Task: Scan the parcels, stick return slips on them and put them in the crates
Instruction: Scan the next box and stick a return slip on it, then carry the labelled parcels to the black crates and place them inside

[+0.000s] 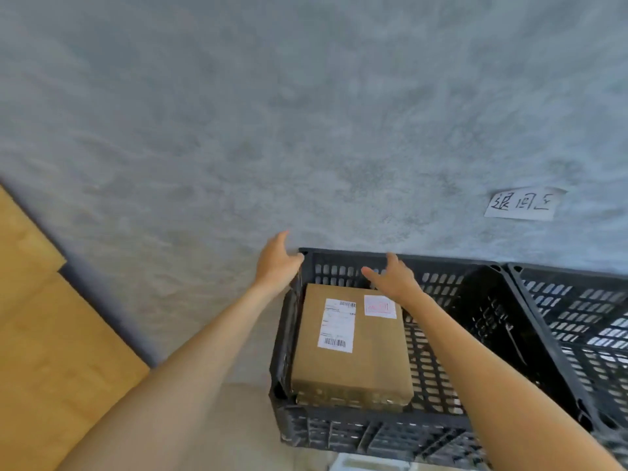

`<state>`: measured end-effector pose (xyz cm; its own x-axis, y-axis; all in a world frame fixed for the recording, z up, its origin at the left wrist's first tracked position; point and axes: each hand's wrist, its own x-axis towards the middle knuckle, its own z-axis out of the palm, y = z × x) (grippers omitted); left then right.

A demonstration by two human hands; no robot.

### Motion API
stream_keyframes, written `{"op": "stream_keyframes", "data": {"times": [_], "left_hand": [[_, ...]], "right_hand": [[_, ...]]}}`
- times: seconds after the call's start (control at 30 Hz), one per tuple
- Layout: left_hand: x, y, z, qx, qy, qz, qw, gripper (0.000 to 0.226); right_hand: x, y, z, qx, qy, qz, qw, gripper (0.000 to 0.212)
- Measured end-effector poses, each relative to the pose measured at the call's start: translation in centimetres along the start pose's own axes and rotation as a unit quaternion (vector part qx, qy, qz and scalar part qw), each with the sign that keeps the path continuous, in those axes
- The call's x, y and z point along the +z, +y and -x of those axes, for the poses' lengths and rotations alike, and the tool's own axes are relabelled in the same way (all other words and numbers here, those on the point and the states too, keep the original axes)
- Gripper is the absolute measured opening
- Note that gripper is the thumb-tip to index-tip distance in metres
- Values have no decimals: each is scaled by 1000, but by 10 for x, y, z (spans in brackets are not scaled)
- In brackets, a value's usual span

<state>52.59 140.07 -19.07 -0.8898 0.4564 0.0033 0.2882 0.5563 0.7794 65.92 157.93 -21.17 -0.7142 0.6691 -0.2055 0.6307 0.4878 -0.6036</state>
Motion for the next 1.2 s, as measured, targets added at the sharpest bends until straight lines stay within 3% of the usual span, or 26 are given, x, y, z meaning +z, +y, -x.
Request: {"op": "stream_keyframes", "data": {"times": [0.17,0.27,0.37,0.6,0.73,0.97,1.2], "left_hand": [[-140,-9,13,70,85,-185,977,58],[-220,-57,56,79,115,-315,939,54],[-304,-120,108,61,149,-379,911,51],[-498,-237,254,-46,257,-425,867,62],[-587,-295,356,-157,306,-443,828,61],[-683,-363,468,-274,347,-437,783,58],[-754,-444,483,-306,324,-458,769,59]], "right_hand": [[-16,-138,51,-192,56,143,969,66],[16,-215,99,-273,79,231,930,64],[72,-292,150,-352,98,289,885,62],[213,-469,286,-528,89,268,801,66],[294,-549,381,-621,51,225,749,63],[402,-643,492,-710,-10,197,676,68],[508,-718,532,-745,-30,178,642,63]]}}
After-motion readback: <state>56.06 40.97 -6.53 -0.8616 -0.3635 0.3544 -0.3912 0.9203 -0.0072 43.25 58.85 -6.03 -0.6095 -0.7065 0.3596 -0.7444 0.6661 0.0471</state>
